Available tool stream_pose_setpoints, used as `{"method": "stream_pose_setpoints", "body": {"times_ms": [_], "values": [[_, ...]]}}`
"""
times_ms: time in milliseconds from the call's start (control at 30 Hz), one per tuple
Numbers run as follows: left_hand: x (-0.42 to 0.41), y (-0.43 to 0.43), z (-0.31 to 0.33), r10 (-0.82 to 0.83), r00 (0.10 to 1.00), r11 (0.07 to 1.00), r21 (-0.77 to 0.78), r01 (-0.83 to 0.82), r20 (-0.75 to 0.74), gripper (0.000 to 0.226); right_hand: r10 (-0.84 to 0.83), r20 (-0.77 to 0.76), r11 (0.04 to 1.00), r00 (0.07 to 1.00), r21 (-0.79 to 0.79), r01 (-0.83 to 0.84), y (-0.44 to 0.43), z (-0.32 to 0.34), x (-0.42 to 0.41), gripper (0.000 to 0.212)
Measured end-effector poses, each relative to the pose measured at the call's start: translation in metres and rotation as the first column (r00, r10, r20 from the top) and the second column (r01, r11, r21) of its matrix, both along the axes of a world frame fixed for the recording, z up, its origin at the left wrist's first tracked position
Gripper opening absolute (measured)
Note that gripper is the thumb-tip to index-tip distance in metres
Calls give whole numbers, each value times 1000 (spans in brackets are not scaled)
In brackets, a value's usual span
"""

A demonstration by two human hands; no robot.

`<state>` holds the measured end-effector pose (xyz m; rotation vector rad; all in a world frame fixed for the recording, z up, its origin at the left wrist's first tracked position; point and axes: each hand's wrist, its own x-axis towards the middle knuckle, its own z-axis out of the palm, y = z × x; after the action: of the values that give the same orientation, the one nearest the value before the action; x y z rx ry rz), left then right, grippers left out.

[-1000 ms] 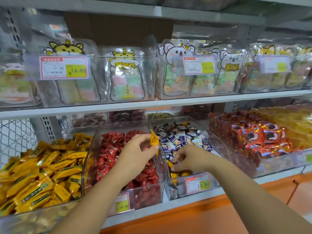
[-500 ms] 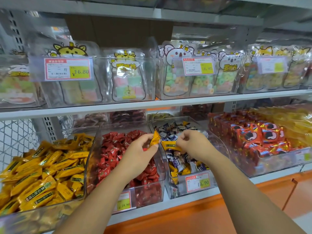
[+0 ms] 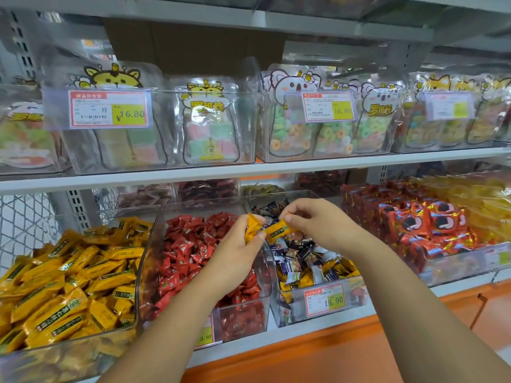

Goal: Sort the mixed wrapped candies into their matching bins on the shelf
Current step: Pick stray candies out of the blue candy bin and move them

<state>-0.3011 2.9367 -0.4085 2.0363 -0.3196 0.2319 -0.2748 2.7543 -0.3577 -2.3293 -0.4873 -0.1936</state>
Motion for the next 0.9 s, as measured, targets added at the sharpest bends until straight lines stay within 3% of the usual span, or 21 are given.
{"method": "stream_pose_setpoints", "body": {"times_ms": [100, 233, 267, 333, 400, 533, 600, 767, 900], "values": [[-1, -9, 0, -67, 998, 998, -1, 67, 2, 22, 66, -34, 994, 997, 90, -63, 3, -2, -2, 15], [2, -17, -2, -4, 999, 999, -52, 7, 54, 8, 124, -165, 962, 978, 260, -78, -8, 0, -6, 19], [4, -17, -3, 13, 999, 998, -60, -10, 40, 5, 80, -194, 980, 978, 196, -41, -17, -1, -4, 19], [5, -18, -4, 36, 999, 996, -88, -34, 17, 1, -55, -215, 991, 975, -133, 27, -38, -7, 2, 17], [6, -18, -6, 45, 999, 991, -129, -45, 2, 5, -139, -233, 911, 963, -411, 32, -53, -17, 6, 11], [7, -20, -5, 57, 998, 989, -135, -54, 17, 12, -140, -251, 832, 958, -555, -24, -53, -35, 4, 38], [6, -21, -4, 42, 999, 993, -108, -39, 30, 13, -125, -209, 839, 970, -545, -10, -50, -43, 5, 38], [3, -22, -2, 32, 999, 993, -115, -32, 1, 11, -114, -194, 944, 974, -326, 45, -59, -55, 7, 3], [4, -23, -4, 38, 999, 992, -120, -43, -38, 10, -143, -158, 976, 977, -188, 112, -61, -55, 11, 16]]}}
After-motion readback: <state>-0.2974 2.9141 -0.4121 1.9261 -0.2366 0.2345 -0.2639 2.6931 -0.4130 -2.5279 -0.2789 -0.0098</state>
